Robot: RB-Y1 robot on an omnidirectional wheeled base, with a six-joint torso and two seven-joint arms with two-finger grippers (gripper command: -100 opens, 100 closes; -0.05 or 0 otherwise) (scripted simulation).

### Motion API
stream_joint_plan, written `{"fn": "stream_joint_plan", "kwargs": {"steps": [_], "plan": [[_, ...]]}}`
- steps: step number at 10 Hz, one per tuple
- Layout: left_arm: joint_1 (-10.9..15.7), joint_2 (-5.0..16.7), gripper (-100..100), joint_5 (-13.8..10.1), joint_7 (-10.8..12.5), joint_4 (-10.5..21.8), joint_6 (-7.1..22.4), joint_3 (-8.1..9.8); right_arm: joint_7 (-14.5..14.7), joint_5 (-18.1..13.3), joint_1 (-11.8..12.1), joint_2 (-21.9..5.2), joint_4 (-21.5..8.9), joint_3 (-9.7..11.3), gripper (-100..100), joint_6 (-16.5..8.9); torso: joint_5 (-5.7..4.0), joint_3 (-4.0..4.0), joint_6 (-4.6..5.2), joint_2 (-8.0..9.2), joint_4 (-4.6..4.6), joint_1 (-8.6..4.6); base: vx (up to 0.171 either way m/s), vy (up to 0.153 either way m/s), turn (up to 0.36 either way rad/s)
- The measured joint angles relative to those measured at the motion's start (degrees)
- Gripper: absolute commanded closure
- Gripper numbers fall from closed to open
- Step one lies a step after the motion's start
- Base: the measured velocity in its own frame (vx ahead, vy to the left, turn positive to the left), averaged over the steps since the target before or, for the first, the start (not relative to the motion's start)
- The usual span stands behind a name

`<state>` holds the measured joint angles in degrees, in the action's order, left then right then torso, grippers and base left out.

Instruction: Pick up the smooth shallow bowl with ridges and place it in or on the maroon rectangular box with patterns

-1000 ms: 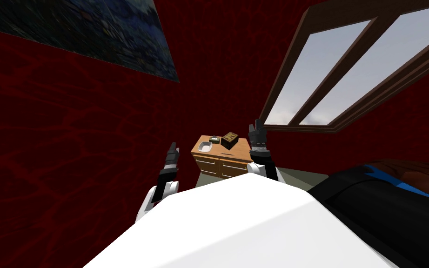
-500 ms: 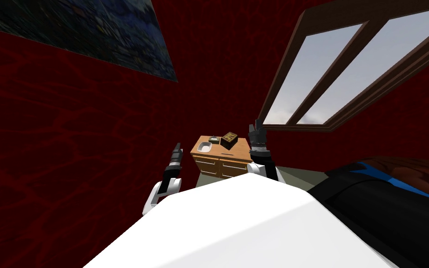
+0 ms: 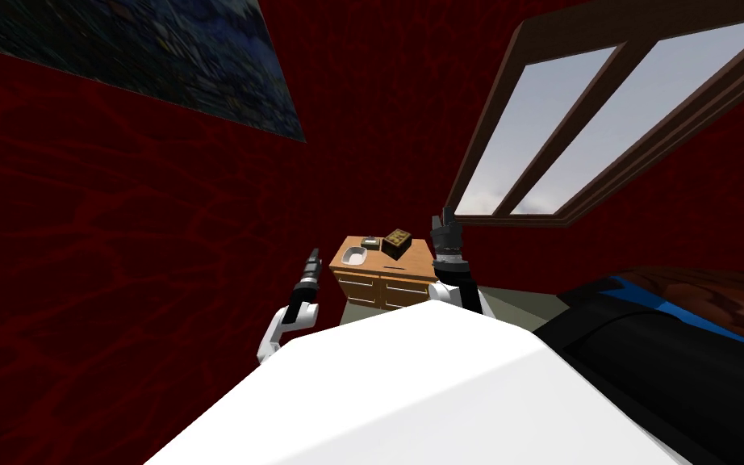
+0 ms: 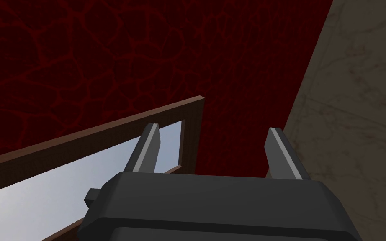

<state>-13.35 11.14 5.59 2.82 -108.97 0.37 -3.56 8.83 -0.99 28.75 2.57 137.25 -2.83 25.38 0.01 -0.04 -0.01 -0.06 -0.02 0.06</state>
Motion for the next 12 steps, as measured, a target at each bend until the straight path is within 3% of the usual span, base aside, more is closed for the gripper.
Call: {"fn": "stream_joint_plan", "kwargs": {"steps": [12], "plan": [[9.0,-0.7,-100,0.7,2.3,9.4,16.9,-3.45,0.0,0.0,0.0,0.0,0.0,0.0,0,0.0,0.0,0.01,-0.03,0.02,0.0,-0.01,0.013,0.016,-0.039]]}}
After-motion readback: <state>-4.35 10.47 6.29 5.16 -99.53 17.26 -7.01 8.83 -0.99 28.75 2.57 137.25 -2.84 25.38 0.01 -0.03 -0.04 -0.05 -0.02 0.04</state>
